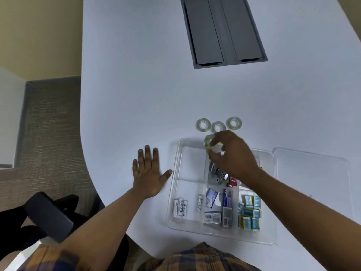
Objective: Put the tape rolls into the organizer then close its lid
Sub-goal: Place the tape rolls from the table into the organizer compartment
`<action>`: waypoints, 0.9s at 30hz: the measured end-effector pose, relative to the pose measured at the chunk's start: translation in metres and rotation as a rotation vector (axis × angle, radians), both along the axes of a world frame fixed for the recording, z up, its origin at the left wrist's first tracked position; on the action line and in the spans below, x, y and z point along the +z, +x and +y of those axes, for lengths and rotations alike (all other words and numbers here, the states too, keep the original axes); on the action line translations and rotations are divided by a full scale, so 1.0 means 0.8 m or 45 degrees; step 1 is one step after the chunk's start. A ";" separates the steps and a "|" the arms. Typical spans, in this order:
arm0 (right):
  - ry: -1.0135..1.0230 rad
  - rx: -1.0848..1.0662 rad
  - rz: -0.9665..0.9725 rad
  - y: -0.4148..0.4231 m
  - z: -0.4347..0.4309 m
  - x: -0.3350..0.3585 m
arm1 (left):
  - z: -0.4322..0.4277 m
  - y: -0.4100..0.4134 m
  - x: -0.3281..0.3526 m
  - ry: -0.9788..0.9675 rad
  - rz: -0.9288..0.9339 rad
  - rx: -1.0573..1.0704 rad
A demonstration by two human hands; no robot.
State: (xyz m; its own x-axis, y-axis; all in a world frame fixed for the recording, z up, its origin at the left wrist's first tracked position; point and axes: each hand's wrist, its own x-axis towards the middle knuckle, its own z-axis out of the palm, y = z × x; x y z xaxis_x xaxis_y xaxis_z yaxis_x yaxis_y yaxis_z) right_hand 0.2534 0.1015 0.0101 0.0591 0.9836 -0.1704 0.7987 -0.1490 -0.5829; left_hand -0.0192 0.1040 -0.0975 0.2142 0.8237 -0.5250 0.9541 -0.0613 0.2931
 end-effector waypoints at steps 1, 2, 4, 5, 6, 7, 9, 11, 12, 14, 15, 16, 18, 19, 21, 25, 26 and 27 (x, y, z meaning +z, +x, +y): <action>-0.017 0.068 -0.022 -0.009 -0.005 -0.002 | 0.000 0.000 0.000 0.002 -0.001 0.002; -0.026 0.134 -0.057 -0.017 -0.010 -0.004 | 0.000 0.001 0.001 0.005 0.000 0.004; -0.043 0.258 -0.129 -0.031 -0.018 -0.008 | 0.000 0.002 0.003 0.015 0.008 0.001; -0.059 0.311 -0.173 -0.038 -0.022 -0.012 | 0.000 0.003 0.004 0.020 0.011 -0.002; -0.078 0.353 -0.224 -0.044 -0.025 -0.016 | -0.001 0.003 0.005 0.022 0.012 -0.002; -0.106 0.391 -0.287 -0.050 -0.027 -0.021 | -0.001 0.004 0.006 0.024 0.010 -0.001; -0.186 0.475 -0.444 -0.060 -0.028 -0.029 | -0.002 0.004 0.007 0.033 0.008 0.001; -0.253 0.538 -0.564 -0.065 -0.024 -0.032 | -0.003 0.004 0.008 0.039 0.012 0.001; -0.281 0.557 -0.602 -0.067 -0.022 -0.033 | -0.003 0.004 0.008 0.041 0.015 0.000; -0.322 0.596 -0.659 -0.069 -0.017 -0.033 | -0.003 0.004 0.007 0.040 0.015 0.003; -0.330 0.614 -0.683 -0.070 -0.015 -0.033 | -0.003 0.005 0.007 0.037 0.013 0.004; -0.336 0.629 -0.707 -0.071 -0.013 -0.033 | -0.002 0.005 0.007 0.036 0.013 0.003; -0.345 0.648 -0.748 -0.074 -0.010 -0.033 | -0.002 0.005 0.007 0.043 0.023 0.002; -0.349 0.653 -0.764 -0.075 -0.009 -0.033 | -0.003 0.005 0.006 0.047 0.030 0.002; -0.350 0.671 -0.789 -0.076 -0.008 -0.035 | -0.003 0.004 0.006 0.054 0.033 0.003; -0.361 0.720 -0.815 -0.076 -0.009 -0.036 | -0.003 0.003 0.003 0.049 0.019 0.001; -0.367 0.735 -0.814 -0.075 -0.008 -0.036 | -0.002 0.003 0.002 0.050 0.016 -0.001; -0.368 0.743 -0.799 -0.074 -0.007 -0.035 | -0.002 0.002 0.001 0.047 0.011 -0.003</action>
State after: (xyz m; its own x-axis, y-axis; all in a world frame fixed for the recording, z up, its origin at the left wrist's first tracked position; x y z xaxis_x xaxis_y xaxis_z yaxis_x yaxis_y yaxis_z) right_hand 0.1942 0.0960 -0.0182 -0.2702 0.8100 -0.5204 0.9518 0.3063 -0.0174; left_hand -0.0178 0.1022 -0.0963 0.2118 0.8419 -0.4963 0.9565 -0.0744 0.2820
